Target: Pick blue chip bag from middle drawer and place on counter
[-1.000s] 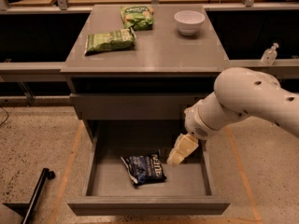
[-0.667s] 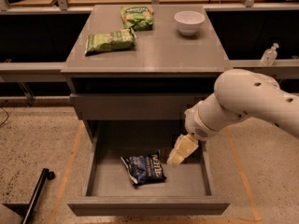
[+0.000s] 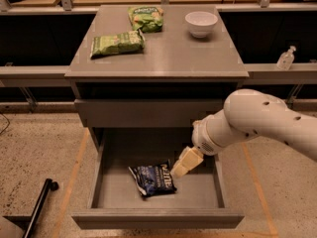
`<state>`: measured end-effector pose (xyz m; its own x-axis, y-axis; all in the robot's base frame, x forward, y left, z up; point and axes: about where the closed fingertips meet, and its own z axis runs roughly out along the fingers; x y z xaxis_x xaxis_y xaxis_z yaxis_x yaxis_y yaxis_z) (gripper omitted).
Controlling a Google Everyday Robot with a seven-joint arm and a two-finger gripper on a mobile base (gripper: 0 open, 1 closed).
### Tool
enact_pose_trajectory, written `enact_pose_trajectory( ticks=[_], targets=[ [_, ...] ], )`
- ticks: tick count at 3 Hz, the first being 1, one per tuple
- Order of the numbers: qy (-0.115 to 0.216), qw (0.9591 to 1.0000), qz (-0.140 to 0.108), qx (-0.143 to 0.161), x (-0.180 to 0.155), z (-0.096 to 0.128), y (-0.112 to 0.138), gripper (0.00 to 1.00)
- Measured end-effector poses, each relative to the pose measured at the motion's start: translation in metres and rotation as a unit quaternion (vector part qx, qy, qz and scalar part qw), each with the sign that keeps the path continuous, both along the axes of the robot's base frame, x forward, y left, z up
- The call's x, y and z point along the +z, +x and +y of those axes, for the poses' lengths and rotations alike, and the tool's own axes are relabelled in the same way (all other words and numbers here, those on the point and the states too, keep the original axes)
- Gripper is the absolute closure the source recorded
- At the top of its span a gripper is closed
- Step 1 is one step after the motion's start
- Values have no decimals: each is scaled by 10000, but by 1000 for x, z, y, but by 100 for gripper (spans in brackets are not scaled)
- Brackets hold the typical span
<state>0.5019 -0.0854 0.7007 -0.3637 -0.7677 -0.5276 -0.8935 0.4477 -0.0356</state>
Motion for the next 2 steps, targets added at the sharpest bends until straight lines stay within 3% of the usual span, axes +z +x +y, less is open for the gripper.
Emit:
enact_pose_trajectory(
  ticks=[2],
  targets=[
    [-27,9994,336,-105,-81,14,22,0]
  ],
)
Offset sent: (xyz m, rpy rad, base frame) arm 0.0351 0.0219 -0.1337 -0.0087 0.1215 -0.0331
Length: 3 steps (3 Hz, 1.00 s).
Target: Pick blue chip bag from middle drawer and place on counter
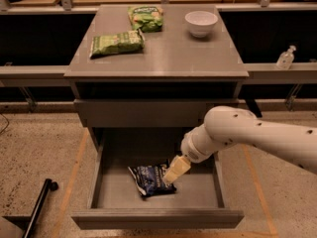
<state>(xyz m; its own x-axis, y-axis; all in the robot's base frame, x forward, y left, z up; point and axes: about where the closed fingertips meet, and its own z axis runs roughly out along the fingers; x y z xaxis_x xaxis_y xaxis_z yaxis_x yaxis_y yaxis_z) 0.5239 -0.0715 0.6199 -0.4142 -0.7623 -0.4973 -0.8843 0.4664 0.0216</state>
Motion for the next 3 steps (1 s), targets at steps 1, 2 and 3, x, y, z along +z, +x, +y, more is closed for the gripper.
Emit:
enact_pose_trajectory(
  ticks=[1,2,3],
  targets=[
    [125,9993,307,-187,-54,2,6,0],
    [140,9992,332,-162,-59,3,7,0],
    [246,9990,280,-254,-79,10,18,0]
  ],
)
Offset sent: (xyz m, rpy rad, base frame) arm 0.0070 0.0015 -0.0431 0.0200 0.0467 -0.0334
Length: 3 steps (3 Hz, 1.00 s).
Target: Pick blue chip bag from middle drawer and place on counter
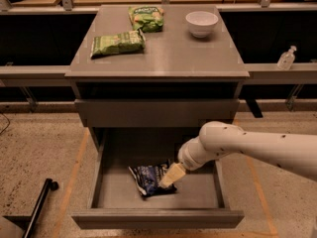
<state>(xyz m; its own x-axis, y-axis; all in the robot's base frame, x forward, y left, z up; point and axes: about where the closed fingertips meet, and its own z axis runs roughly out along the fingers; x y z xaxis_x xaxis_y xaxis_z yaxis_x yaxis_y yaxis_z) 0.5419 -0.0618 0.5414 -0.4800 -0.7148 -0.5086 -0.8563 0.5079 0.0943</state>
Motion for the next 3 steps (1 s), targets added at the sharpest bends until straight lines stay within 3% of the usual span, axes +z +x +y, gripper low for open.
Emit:
enact_pose_trajectory(
  ticks=[1,3],
  targets=[
    [93,10000,5,-20,-29,9,17,0],
    [117,9993,268,-239,-97,10,52,0]
  ],
)
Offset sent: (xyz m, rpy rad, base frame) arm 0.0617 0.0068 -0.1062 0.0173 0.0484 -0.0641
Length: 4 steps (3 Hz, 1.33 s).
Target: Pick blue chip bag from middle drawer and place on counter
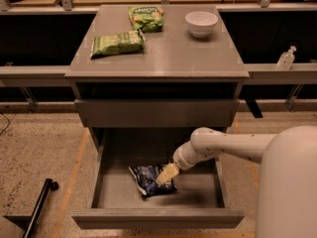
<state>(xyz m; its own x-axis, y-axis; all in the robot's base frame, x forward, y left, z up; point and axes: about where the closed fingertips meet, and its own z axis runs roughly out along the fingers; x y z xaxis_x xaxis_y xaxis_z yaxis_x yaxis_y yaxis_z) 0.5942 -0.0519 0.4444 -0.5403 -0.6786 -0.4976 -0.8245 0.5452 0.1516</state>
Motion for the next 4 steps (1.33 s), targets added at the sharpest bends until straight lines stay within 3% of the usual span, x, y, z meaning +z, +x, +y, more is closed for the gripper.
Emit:
enact_pose_trajectory(
  ticks=[2,3,4],
  targets=[
    [280,9984,492,-7,-62,23,9,0],
    [404,9971,639,106,-78,42,2,17],
    [460,9966,658,195,-80,55,-5,42]
  ],
)
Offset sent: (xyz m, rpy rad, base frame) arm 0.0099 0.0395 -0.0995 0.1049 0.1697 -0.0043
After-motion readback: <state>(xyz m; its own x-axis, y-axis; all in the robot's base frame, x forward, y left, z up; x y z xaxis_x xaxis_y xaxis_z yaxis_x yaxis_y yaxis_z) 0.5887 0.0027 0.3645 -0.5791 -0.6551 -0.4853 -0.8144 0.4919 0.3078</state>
